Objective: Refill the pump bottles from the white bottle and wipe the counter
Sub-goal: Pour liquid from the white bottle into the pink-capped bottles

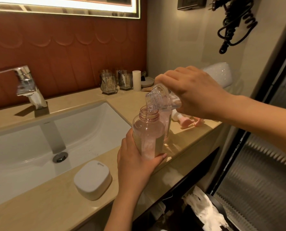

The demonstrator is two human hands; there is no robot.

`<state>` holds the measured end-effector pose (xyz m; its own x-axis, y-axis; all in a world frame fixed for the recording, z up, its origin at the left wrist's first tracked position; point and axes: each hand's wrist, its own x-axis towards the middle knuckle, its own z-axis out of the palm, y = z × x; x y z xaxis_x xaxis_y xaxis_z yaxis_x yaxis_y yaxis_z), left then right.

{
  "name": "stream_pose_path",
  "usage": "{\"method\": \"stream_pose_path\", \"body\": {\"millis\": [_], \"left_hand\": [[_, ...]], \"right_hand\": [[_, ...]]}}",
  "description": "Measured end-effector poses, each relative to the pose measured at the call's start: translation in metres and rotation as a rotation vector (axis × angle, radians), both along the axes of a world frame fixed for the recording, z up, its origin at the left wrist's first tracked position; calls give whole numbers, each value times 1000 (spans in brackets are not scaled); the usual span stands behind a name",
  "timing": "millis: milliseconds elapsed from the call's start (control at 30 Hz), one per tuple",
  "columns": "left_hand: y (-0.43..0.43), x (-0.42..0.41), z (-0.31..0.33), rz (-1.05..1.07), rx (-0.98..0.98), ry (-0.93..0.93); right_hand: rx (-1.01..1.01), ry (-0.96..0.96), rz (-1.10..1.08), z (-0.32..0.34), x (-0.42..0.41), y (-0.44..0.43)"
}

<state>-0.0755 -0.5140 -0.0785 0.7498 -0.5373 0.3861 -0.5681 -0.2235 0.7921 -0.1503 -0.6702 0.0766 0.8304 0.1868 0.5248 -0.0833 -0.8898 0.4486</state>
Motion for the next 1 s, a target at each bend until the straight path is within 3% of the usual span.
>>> {"method": "stream_pose_path", "body": {"millis": [1000], "left_hand": [[0,0,0,3,-6,-1]], "right_hand": [[-10,1,11,3,1,1]]}}
